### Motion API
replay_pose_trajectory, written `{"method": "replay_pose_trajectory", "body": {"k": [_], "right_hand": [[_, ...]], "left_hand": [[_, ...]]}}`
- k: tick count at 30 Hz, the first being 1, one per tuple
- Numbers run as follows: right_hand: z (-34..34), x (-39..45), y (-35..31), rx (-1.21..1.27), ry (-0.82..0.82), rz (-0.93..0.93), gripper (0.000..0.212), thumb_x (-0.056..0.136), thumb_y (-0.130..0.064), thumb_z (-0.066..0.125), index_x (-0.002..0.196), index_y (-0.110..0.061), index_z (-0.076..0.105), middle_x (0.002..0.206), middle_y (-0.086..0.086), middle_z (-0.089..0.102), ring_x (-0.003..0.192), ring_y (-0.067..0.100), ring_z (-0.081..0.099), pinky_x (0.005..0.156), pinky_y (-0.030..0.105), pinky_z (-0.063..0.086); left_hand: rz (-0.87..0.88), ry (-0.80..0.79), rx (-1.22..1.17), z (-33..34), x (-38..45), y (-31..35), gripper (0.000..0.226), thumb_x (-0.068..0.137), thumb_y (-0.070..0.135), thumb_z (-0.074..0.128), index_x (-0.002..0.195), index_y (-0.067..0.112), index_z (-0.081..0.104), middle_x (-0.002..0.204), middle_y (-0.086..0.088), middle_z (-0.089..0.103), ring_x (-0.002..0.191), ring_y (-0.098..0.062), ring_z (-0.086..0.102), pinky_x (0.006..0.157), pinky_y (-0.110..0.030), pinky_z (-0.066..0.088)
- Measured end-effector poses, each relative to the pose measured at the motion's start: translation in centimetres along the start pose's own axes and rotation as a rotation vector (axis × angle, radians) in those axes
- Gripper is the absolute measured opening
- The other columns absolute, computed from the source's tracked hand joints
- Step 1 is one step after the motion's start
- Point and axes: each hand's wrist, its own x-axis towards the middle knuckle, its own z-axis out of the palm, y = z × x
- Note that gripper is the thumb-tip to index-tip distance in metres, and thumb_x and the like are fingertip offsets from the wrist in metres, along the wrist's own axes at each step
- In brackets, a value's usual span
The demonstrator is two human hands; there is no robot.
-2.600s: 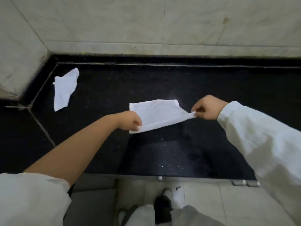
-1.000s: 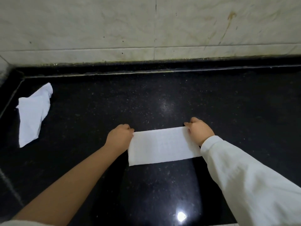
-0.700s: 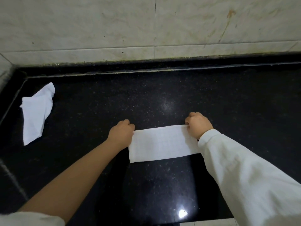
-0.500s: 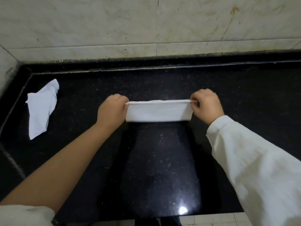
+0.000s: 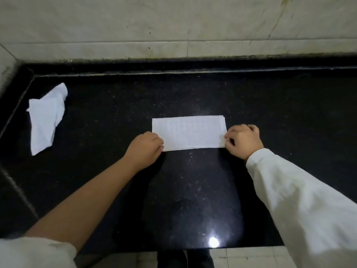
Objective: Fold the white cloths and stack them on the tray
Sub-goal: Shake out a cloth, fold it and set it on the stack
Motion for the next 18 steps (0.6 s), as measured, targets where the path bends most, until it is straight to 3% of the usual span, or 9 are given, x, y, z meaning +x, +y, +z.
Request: {"method": "replay_pose_trajectory", "body": {"k": [1,3,5,6,9,14,18], "right_hand": [[-0.2,0.2,-0.1,-0.003,0.037,0.074,0.029,0.091,-0.023,0.045,0.106,-0.014,0.068,0.121,0.003,0.060,0.118,0.024,0.046,0.109,0.039,0.018],[-0.1,0.5,-0.5,-0.015,0.032,0.222,0.029,0.091,-0.027,0.045,0.106,-0.013,0.065,0.117,0.007,0.060,0.116,0.027,0.046,0.105,0.040,0.024],[0.3,0.7,-1.3,-0.029,-0.044,0.324,0.033,0.092,-0.031,0.043,0.110,-0.011,0.061,0.119,0.009,0.059,0.118,0.028,0.045,0.105,0.041,0.026],[0.5,0.7,-1.7,-0.039,-0.087,0.358,0.035,0.092,-0.033,0.042,0.114,-0.010,0.058,0.122,0.010,0.057,0.119,0.029,0.045,0.106,0.041,0.025],[1.2,1.1,-2.8,-0.029,-0.161,0.430,0.039,0.094,-0.031,0.038,0.122,-0.007,0.051,0.131,0.012,0.053,0.124,0.030,0.044,0.110,0.041,0.021],[1.2,1.8,-3.4,0.024,-0.217,0.495,0.032,0.093,-0.021,0.041,0.120,-0.009,0.053,0.130,0.011,0.054,0.123,0.029,0.045,0.110,0.040,0.021],[0.9,1.7,-4.2,0.064,-0.094,0.467,0.024,0.092,-0.015,0.042,0.110,-0.007,0.056,0.119,0.011,0.059,0.115,0.030,0.051,0.103,0.040,0.027]], "left_hand": [[-0.018,0.049,-0.039,-0.1,0.4,0.0,0.013,0.075,0.009,0.061,0.077,-0.001,0.070,0.077,-0.018,0.069,0.069,-0.035,0.066,0.061,-0.041,0.057],[-0.132,0.081,-0.109,-0.2,1.7,0.8,0.028,0.085,0.007,0.059,0.109,-0.007,0.064,0.114,-0.027,0.063,0.106,-0.041,0.060,0.091,-0.047,0.049],[-0.300,-0.016,-0.085,0.0,2.9,1.4,0.049,0.096,0.018,0.045,0.140,-0.002,0.035,0.150,-0.019,0.031,0.141,-0.032,0.027,0.116,-0.040,0.024],[-0.348,-0.072,-0.061,0.2,3.3,1.6,0.055,0.099,0.024,0.038,0.146,0.001,0.020,0.156,-0.014,0.016,0.146,-0.026,0.011,0.119,-0.037,0.014],[-0.442,-0.208,-0.081,1.4,3.9,1.4,0.061,0.101,0.032,0.028,0.148,0.004,0.003,0.159,-0.010,-0.004,0.147,-0.022,-0.006,0.120,-0.035,0.001],[-0.465,-0.255,-0.115,2.4,3.4,1.3,0.062,0.101,0.035,0.022,0.148,0.004,-0.002,0.158,-0.010,-0.011,0.147,-0.020,-0.010,0.120,-0.033,-0.002],[-0.466,-0.273,-0.106,2.2,3.3,1.4,0.062,0.101,0.035,0.021,0.148,0.004,-0.004,0.158,-0.010,-0.011,0.147,-0.020,-0.010,0.120,-0.033,-0.002]]}}
